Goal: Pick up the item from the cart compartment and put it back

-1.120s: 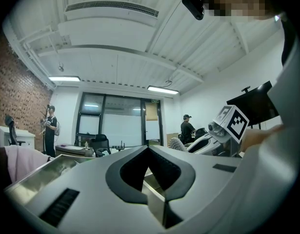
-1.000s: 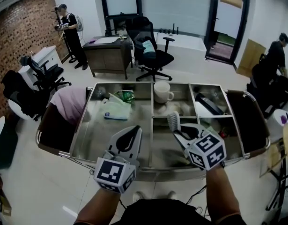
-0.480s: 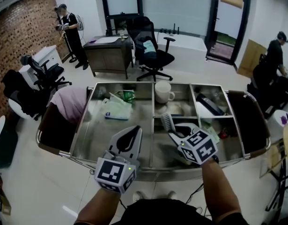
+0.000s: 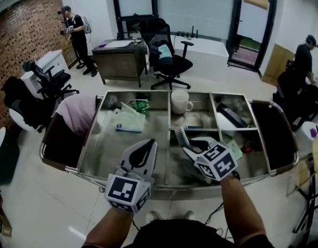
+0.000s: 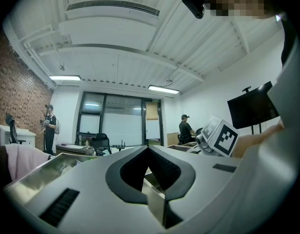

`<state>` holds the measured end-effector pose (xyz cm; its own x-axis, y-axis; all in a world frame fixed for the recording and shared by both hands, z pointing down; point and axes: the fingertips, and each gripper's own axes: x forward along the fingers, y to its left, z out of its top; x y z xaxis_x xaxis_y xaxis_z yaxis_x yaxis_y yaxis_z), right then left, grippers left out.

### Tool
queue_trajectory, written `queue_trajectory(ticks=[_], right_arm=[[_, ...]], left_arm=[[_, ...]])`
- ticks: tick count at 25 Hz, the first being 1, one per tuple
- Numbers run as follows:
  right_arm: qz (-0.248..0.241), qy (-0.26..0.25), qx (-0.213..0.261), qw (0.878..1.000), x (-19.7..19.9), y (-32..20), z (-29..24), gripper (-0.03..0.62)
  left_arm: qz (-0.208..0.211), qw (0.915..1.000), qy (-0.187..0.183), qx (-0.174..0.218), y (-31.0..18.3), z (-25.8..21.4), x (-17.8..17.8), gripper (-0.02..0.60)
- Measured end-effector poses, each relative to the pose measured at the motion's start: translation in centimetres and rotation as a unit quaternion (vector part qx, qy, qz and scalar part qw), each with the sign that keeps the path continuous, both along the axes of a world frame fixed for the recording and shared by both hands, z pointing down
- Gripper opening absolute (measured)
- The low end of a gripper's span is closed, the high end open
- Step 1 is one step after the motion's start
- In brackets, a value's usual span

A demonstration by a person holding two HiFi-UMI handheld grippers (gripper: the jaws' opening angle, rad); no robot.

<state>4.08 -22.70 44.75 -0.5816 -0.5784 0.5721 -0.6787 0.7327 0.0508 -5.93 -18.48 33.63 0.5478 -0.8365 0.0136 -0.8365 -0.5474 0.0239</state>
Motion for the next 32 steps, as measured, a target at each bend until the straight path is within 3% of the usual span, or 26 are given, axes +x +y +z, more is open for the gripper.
queue_trajectory(ticks=[20, 23, 24, 32], right_arm=[[0.025, -0.042, 0.009, 0.999, 0.6, -0.3, -1.5, 0.133], [0.035, -0.053, 0.016, 0.998, 0.8, -0.3, -1.9, 0.09], [0.04, -0.061, 0.02, 0.997, 0.9, -0.4, -2.2, 0.018], [0.057, -0.108, 0.028, 0.992, 1.6, -0.3, -3.8, 0.017]], left_arm=[[0.002, 1.0, -0.002, -0.004, 0.1, 0.2, 0.3, 0.0], [0.002, 1.0, -0.003, -0.004, 0.1, 0.3, 0.3, 0.0], [0.003, 1.0, -0.002, -0.002, 0.1, 0.3, 0.3, 0.0], [0.005, 1.0, -0.003, -0.006, 0.0, 0.7, 0.5, 0.0]])
